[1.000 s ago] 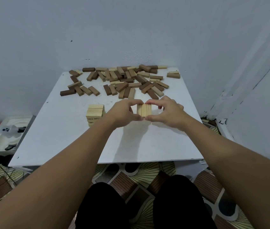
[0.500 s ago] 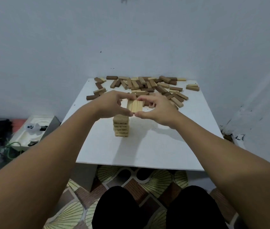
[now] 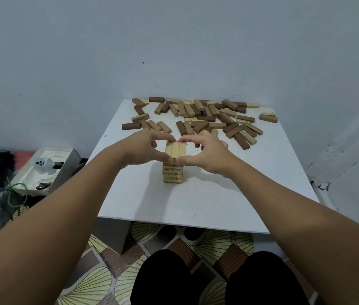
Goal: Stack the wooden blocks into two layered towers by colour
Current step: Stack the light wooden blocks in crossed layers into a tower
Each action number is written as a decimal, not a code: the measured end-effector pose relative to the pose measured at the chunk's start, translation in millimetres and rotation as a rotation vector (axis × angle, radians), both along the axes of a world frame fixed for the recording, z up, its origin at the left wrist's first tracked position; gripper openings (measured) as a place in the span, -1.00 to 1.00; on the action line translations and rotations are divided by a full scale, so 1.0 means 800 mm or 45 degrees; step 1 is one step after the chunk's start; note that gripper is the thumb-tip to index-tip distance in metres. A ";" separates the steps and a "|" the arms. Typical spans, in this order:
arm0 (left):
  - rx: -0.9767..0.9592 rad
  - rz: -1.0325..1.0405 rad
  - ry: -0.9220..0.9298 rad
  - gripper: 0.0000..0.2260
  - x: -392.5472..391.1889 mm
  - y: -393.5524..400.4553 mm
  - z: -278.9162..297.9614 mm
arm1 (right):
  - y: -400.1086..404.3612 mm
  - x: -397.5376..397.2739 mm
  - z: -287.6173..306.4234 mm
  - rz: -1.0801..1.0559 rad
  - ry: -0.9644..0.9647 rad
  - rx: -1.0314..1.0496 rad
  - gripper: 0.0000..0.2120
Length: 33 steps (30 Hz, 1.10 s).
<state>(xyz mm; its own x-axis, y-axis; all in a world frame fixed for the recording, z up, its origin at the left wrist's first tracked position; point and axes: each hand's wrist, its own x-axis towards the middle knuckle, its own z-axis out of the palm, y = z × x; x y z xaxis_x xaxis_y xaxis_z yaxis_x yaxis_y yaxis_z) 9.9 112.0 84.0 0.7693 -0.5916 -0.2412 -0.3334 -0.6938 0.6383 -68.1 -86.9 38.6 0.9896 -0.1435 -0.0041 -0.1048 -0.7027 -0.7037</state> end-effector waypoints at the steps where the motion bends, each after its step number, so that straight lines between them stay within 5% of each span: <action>1: -0.005 0.000 0.007 -0.45 0.002 0.001 -0.001 | 0.001 0.001 0.000 0.002 0.003 -0.005 -0.53; 33: -0.033 -0.013 0.136 -0.50 0.015 0.004 -0.009 | -0.001 0.005 -0.006 0.027 0.076 0.054 -0.58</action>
<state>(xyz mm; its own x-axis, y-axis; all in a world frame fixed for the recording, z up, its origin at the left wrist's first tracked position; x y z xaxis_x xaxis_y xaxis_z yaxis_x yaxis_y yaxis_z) 21.8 115.2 76.6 0.7338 -0.6064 -0.3063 -0.2694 -0.6737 0.6882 -63.7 -87.6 33.6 0.9903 -0.1208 -0.0688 -0.1327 -0.6748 -0.7259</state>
